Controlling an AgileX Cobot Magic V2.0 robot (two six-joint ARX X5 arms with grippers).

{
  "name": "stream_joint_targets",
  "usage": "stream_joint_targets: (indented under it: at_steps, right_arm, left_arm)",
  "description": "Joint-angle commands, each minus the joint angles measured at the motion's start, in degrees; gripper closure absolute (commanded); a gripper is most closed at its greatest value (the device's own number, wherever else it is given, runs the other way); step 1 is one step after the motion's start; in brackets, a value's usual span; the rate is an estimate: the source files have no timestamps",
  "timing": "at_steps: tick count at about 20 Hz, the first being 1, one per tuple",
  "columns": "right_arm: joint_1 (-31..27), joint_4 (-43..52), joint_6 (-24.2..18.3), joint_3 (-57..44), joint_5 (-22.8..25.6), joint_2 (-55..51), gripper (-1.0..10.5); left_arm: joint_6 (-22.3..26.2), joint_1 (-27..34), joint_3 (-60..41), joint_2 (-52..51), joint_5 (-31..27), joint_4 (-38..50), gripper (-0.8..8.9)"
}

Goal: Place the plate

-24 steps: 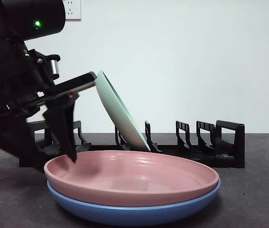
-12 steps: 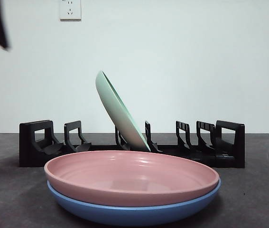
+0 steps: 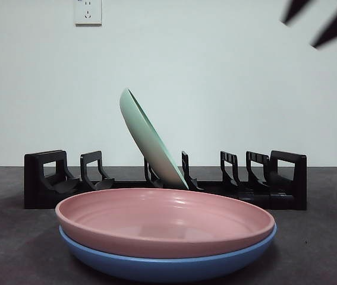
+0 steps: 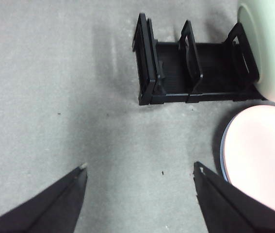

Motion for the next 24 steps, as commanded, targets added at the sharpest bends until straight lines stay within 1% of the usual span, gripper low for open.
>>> stream_joint_targets:
  at_steps: [1,3,7,13,18,24]
  right_arm:
    - [1.7,-0.9,1.7,7.6,-1.3,7.1,6.7]
    - [3.0,-1.0,1.8,13.5,-2.6,13.0,6.7]
    - [7.0,-1.0,1.7,23.1,-2.7,24.1,6.7]
    - [11.7,0.8,1.7,33.1,-2.7,37.9,6.7]
    - [13.6,3.7,1.7,36.7,-2.7,44.3,6.7]
    - [14.1,6.7,1.7,37.2,-2.7,48.4,6.7]
  left_arm:
    - [0.3,0.0,1.0,0.2,0.0,0.3,4.65]
    - [0.3,0.0,1.0,0.2,0.0,0.3,4.65]
    - [0.3,0.0,1.0,0.2,0.0,0.4,4.66]
    - [0.3,0.0,1.0,0.2,0.0,0.5,4.69]
    - [0.3,0.0,1.0,0.2,0.0,0.6,4.69]
    - [0.3,0.0,1.0,0.2,0.0,0.6,4.69]
